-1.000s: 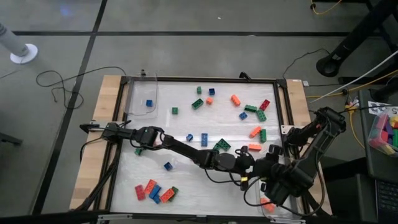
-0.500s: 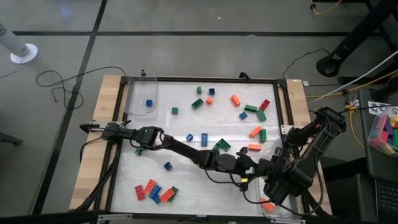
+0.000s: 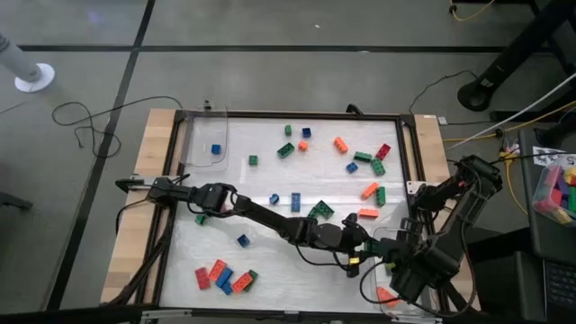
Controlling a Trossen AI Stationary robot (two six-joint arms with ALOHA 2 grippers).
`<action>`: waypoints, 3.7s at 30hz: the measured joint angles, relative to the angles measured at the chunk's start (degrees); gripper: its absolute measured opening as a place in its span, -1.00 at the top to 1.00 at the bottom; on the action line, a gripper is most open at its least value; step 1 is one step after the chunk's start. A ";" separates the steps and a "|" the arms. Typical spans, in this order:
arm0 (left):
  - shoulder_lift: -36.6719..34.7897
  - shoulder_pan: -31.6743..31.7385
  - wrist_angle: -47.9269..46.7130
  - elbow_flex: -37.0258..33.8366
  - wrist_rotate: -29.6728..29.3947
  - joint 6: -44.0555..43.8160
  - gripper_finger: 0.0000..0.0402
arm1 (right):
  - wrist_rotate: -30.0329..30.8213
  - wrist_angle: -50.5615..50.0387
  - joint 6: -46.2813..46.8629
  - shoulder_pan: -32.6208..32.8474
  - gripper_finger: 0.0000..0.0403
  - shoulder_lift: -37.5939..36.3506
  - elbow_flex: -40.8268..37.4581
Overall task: Sort blocks by size
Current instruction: Put the 8 stud green game piece into the bottom transparent bin
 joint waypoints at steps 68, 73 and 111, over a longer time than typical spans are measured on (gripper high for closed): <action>0.04 -1.47 4.65 0.02 8.80 -21.83 0.30 | 42.87 -2.37 2.29 16.15 0.26 15.93 0.11; 0.04 -1.58 4.27 -0.07 8.63 -22.07 0.29 | 42.84 -2.17 0.31 16.19 0.53 15.93 0.13; -26.59 -4.47 -91.50 -1.88 -2.81 -10.70 -0.09 | -0.48 -2.57 -1.37 15.10 0.13 15.63 3.98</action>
